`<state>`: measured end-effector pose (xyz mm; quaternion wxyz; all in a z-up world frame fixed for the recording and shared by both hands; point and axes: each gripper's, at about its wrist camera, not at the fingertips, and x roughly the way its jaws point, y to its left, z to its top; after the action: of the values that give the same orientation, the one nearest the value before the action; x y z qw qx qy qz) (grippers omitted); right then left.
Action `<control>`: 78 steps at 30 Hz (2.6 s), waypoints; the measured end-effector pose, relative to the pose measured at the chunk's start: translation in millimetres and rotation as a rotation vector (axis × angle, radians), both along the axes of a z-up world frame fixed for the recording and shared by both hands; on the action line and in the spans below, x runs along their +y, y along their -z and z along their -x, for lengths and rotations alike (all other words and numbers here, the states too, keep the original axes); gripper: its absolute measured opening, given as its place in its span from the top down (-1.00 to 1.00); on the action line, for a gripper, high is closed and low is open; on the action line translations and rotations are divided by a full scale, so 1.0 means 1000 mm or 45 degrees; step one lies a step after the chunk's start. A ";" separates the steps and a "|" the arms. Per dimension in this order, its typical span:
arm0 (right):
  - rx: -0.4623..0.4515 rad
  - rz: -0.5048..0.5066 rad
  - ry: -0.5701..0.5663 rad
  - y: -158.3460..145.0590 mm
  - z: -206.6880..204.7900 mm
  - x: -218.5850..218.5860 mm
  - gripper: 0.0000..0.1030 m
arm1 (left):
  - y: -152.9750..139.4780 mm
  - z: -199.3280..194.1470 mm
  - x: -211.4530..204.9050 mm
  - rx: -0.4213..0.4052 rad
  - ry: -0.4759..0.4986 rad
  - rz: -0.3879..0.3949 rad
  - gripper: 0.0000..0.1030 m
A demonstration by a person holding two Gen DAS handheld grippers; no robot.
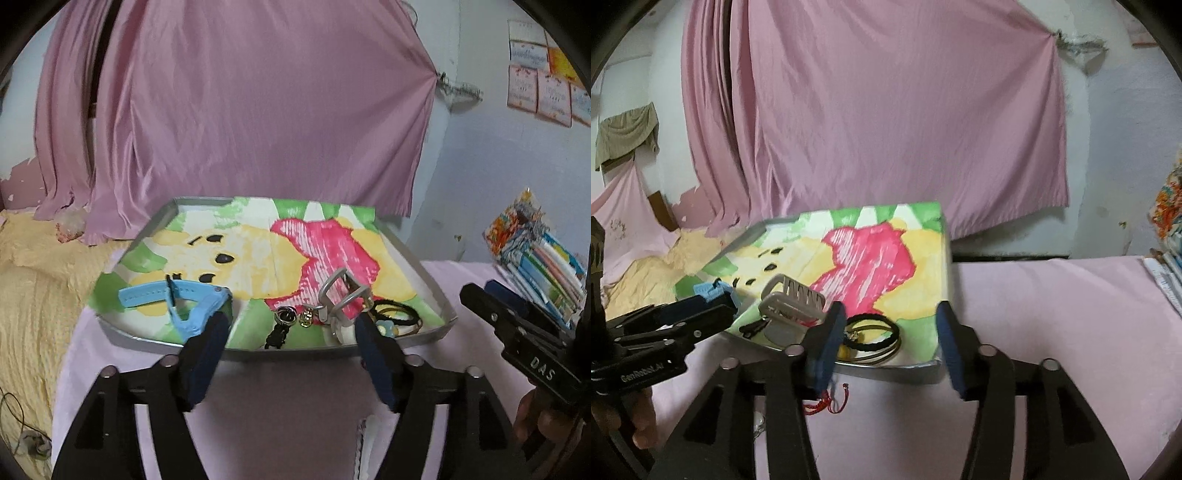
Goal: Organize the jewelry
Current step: 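Open both tools to drop the ring and hair tie into the tray, withdraw, then grasp the white hair clip with the left tool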
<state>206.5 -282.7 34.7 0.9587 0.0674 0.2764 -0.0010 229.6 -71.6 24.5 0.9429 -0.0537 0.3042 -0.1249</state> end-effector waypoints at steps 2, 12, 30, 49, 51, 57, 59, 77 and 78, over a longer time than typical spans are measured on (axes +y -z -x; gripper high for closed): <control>-0.042 0.003 0.010 -0.004 0.009 0.001 -0.18 | -0.004 0.009 0.005 -0.032 -0.005 0.027 -0.52; -0.257 -0.028 0.005 -0.020 0.069 0.007 -0.89 | -0.013 0.060 0.026 -0.217 -0.083 0.064 -0.99; -0.365 0.022 -0.017 -0.008 0.138 0.003 -0.97 | 0.001 0.126 0.028 -0.302 -0.090 0.034 -0.99; -0.241 0.051 -0.054 0.008 0.138 -0.007 -0.97 | 0.022 0.128 0.021 -0.183 -0.078 0.027 -0.99; -0.189 0.039 -0.093 0.009 0.131 -0.007 -0.97 | 0.025 0.124 0.020 -0.152 -0.068 0.045 -0.99; -0.071 0.054 -0.110 0.019 0.117 -0.010 -0.97 | 0.031 0.115 0.012 -0.096 -0.044 0.020 -0.99; -0.056 0.060 -0.108 0.020 0.115 -0.012 -0.97 | 0.032 0.113 0.008 -0.081 -0.024 0.010 -0.99; 0.178 0.065 -0.217 0.038 0.080 -0.014 -0.23 | 0.048 0.069 -0.036 0.181 0.210 -0.125 0.15; 0.194 0.052 -0.226 0.039 0.078 -0.014 -0.23 | 0.048 0.066 -0.038 0.190 0.215 -0.135 0.22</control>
<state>128.4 -297.1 -4.7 0.9325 0.0229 0.3531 0.0730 163.4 -109.4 -23.7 0.9052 0.0129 0.3831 -0.1833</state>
